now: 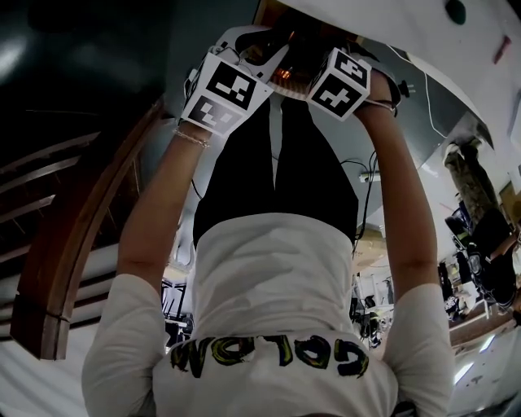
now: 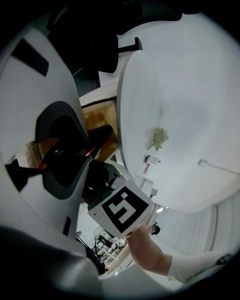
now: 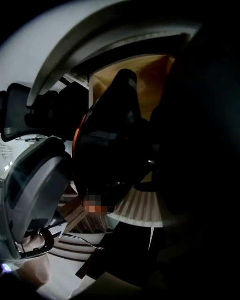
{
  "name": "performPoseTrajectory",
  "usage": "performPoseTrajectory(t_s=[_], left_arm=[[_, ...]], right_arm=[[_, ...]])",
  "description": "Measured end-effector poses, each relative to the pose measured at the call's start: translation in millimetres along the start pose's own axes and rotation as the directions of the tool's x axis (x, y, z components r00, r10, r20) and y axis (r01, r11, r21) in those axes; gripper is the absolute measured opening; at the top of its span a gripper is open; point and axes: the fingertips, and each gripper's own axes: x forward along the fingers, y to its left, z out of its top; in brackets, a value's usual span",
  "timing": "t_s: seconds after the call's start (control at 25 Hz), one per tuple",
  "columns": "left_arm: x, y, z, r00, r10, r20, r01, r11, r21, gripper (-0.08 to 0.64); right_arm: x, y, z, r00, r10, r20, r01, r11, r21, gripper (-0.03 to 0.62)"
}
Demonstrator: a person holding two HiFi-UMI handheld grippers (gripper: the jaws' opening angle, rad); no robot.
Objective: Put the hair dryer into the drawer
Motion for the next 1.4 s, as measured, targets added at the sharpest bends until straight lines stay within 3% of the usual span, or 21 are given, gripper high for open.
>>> performPoseTrajectory(t_s=[0.52,1.04,1.4], left_arm=[[37.6,21.3,-35.0,0.992,0.057,-0.113,-0.049,0.996,0.075,0.097],[57.7,29.9,-49.1,0.960,0.164,-0.228,-0.114,0.969,0.217,0.072],[70.9,26.9,-53.7,0.954,0.157,-0.255,-0.099,0.969,0.228,0.063]], right_arm=[[43.0,-23.7,-6.1,0.988,-0.109,-0.109,0.107,0.994,-0.029,0.252],[62.9,-38.9,-8.8,0.980,-0.137,-0.145,0.134,0.991,-0.029,0.255],[76.2,-48.8,-16.8,0.973,-0.162,-0.165,0.161,0.987,-0.019,0.259]])
